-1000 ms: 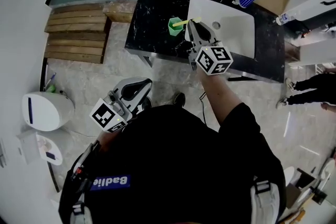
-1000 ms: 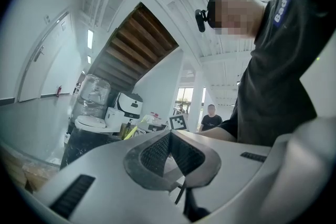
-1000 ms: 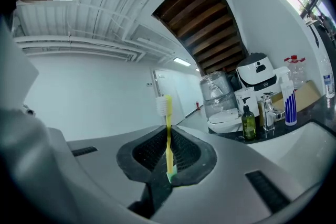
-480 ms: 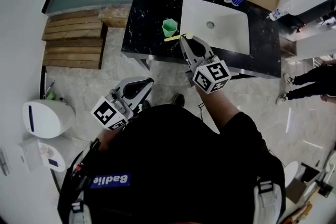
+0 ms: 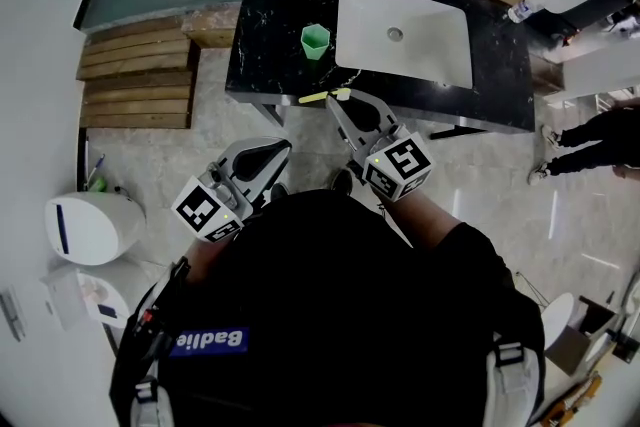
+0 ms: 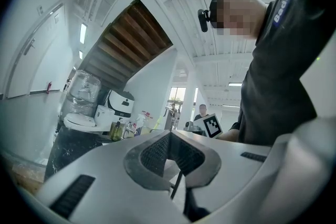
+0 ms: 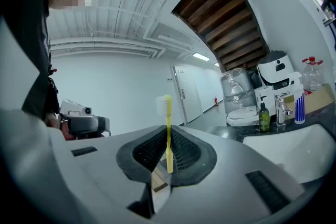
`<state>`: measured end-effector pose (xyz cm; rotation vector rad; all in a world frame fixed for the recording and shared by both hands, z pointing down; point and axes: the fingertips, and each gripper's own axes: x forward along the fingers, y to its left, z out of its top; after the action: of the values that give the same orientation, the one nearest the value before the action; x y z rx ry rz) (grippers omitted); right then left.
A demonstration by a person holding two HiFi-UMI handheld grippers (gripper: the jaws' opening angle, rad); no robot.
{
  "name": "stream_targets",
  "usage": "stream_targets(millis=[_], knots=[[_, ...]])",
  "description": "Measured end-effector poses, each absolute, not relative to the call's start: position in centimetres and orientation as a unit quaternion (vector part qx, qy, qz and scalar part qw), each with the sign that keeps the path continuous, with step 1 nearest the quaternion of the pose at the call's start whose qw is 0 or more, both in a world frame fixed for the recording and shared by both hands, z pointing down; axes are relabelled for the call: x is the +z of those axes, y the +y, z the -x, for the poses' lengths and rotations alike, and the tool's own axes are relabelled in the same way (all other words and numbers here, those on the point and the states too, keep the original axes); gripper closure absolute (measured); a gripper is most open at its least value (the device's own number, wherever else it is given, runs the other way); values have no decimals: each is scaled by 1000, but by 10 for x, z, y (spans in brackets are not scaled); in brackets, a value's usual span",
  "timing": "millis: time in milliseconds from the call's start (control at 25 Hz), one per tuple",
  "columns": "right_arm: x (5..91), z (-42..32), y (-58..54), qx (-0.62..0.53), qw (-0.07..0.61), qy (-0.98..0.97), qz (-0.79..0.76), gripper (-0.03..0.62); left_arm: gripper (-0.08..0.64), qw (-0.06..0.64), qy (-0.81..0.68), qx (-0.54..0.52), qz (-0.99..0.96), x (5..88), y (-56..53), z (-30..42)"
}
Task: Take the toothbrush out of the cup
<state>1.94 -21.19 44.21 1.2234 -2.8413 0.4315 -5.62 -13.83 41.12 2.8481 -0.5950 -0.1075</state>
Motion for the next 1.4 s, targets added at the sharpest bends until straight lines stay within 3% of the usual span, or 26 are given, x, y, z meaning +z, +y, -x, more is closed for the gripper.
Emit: stream_targets(millis=[1400], knots=[[431, -9, -133, 89, 23, -927, -363, 561, 558, 118, -155, -30, -980, 416, -120, 25]])
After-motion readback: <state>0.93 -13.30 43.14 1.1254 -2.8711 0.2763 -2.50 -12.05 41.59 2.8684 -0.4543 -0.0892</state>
